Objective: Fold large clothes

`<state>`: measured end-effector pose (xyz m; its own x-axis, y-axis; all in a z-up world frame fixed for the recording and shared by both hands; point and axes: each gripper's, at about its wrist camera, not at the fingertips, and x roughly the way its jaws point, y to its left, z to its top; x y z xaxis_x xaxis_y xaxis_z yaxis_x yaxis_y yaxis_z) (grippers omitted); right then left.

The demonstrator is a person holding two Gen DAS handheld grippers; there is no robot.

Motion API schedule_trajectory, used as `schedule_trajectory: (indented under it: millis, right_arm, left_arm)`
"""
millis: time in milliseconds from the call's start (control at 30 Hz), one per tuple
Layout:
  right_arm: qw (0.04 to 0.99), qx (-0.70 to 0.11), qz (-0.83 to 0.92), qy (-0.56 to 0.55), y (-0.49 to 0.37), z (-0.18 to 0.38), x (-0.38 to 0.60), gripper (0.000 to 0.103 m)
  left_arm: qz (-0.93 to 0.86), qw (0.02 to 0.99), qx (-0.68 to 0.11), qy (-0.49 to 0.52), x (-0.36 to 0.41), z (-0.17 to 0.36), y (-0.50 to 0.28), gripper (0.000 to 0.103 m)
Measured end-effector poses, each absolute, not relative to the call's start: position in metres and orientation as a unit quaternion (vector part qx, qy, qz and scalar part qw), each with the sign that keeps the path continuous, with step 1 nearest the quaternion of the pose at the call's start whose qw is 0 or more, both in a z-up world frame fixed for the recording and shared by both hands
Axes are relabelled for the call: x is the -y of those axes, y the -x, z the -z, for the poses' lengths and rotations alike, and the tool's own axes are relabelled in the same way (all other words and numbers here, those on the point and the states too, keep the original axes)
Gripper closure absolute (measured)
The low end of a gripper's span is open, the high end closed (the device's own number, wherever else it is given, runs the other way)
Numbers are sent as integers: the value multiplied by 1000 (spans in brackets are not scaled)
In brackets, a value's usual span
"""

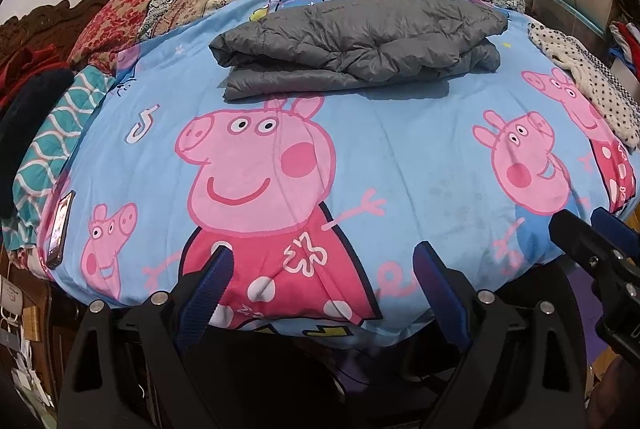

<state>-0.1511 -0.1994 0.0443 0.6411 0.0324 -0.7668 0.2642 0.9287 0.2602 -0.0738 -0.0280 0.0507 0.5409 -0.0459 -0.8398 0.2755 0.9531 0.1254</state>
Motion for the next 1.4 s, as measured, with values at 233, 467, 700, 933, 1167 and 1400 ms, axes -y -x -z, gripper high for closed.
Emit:
schedule_trajectory:
  millis: [233,467,700,933,1167,1400]
  right_arm:
    - [890,-418,64,-174,148,-46,200,20]
    - [892,-416,63,-168,147,-49,200,20]
    - [892,-415,64,-169,148,-49,199,20]
    - [892,-415,64,-168,148,-49,199,20]
    - [892,-415,64,-169,149,-49,199,20]
    - [892,-415,63,-169,149,-48,199,20]
  left_arm:
    - [89,872,-465,-122,27,-53,74,36]
    - [86,876,-459,-122,25,-56,77,36]
    - [86,877,-457,-122,23,-57,76,36]
    - [87,877,-457,-123,23,-57,76,36]
    - [86,877,-457,-123,24,-57,76,36]
    - [90,878,-455,-121,24,-60,77,36]
